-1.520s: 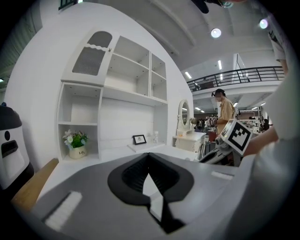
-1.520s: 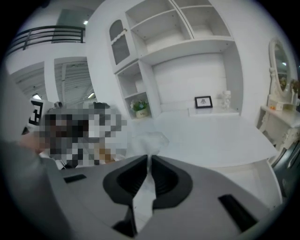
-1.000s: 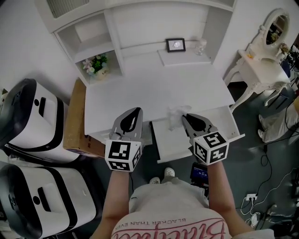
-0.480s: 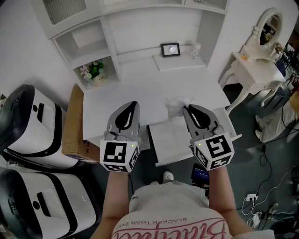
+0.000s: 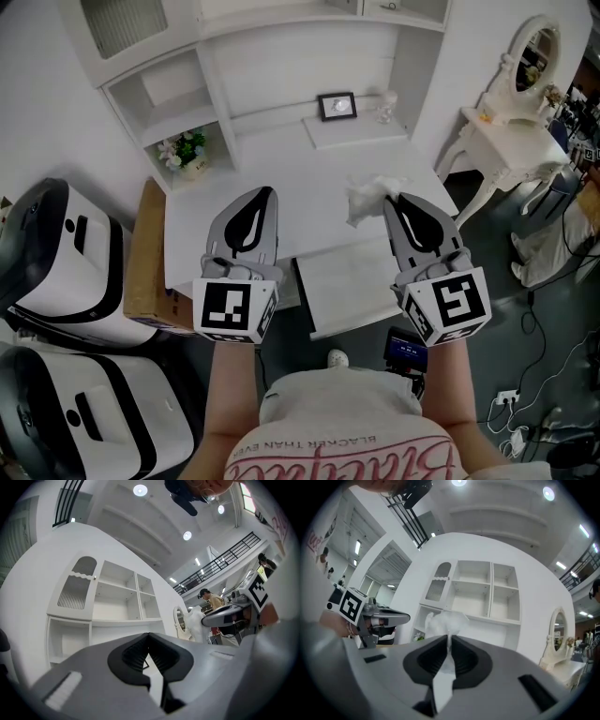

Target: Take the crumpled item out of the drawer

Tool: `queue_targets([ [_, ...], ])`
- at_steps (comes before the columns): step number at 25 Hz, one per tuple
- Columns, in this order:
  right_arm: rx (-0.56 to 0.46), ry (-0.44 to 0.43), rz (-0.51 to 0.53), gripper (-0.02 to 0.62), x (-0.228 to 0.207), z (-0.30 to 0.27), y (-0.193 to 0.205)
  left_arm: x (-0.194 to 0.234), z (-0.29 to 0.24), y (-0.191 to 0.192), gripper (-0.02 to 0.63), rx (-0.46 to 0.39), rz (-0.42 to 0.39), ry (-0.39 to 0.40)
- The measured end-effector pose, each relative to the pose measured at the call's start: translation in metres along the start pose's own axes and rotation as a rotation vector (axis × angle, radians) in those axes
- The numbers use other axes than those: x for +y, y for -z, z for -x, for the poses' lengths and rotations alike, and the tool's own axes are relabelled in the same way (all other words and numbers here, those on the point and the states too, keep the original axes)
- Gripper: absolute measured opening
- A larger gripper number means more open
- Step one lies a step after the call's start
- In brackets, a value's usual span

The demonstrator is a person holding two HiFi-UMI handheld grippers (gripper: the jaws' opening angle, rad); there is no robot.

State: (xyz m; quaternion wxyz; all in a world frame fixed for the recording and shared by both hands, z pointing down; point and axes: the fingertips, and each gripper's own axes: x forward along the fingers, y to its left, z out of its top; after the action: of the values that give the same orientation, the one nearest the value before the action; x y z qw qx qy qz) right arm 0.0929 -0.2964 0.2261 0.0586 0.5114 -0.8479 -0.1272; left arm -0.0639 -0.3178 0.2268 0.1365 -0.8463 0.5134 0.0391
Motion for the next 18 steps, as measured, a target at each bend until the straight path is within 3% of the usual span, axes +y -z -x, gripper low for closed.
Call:
queue_targets([
  [7, -0.035, 0.054, 0.007, 0.031, -0.019, 0.004, -0.016, 0.003, -0.007, -0.019, 0.011, -0.044, -0.022, -0.011],
  [18, -0.031, 0.073, 0.015, 0.029, -0.034, 0.009, -0.016, -0.002, -0.013, -0.022, 0.011, -0.047, -0.021, -0.014],
])
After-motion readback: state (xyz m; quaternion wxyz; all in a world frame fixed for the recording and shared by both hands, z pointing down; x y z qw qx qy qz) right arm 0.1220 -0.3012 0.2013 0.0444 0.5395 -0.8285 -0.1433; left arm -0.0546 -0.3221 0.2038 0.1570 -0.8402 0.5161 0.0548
